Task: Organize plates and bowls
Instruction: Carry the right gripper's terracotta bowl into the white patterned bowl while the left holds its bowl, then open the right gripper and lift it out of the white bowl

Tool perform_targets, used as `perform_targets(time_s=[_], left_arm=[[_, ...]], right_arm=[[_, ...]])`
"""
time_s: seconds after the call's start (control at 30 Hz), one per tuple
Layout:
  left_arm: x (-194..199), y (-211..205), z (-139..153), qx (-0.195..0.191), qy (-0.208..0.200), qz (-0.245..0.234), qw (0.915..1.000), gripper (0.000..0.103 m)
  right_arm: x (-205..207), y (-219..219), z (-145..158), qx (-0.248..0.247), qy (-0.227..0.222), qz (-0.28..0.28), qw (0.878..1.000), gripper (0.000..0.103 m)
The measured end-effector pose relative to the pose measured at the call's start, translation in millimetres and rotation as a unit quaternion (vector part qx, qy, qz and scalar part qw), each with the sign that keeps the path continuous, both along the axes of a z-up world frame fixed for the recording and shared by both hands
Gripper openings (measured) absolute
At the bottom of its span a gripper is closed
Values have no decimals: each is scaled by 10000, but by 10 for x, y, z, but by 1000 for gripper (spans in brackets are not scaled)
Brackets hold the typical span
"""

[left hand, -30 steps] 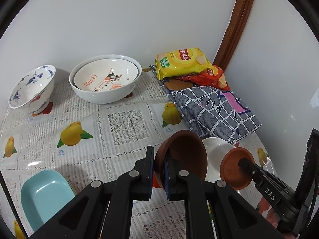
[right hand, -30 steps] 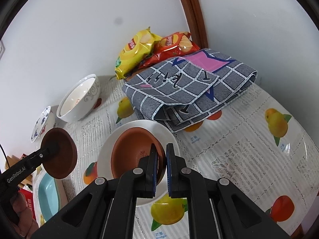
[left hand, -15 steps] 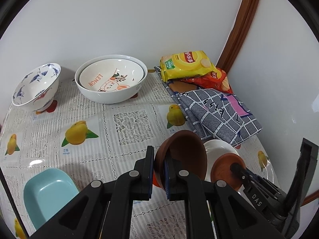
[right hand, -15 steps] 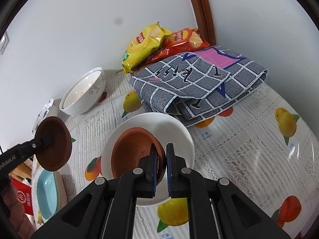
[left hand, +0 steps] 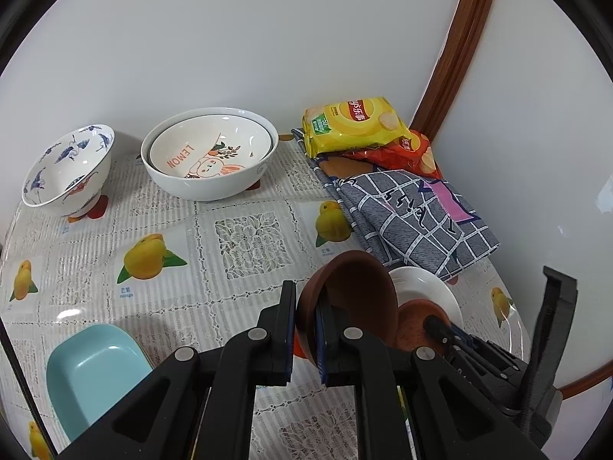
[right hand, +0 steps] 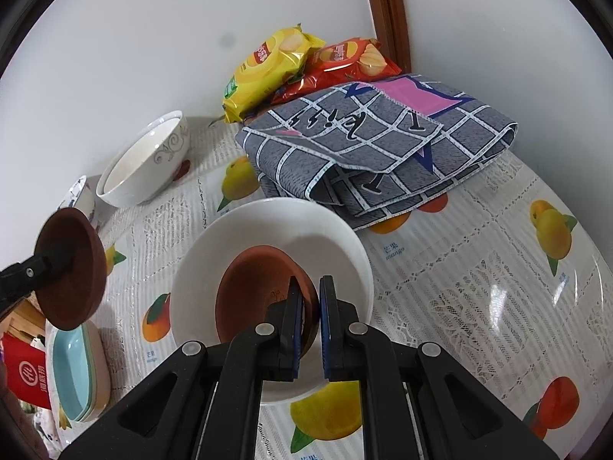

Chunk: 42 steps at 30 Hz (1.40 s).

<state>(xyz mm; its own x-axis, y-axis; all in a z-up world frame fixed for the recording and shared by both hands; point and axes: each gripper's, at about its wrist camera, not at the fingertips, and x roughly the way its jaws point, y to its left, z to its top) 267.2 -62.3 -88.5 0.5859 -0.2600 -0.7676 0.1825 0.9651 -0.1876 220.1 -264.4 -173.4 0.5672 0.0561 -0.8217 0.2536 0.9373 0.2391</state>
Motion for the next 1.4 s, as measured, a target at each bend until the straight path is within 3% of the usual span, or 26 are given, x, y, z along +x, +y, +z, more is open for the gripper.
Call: perform_targets(time_s=[0.63, 0.9, 1.4], left_arm=[[11, 103, 29, -59, 12, 100, 9999, 9], [-2, 98, 41, -85, 16, 68, 9999, 9], [8, 159, 70, -126, 18, 164, 9998, 9]], right_arm=[[145, 234, -87, -874, 243, 194, 9957, 8], [226, 336, -153, -1427, 427, 313, 9883, 10], [331, 384, -199, -1906, 618, 490, 9785, 16]])
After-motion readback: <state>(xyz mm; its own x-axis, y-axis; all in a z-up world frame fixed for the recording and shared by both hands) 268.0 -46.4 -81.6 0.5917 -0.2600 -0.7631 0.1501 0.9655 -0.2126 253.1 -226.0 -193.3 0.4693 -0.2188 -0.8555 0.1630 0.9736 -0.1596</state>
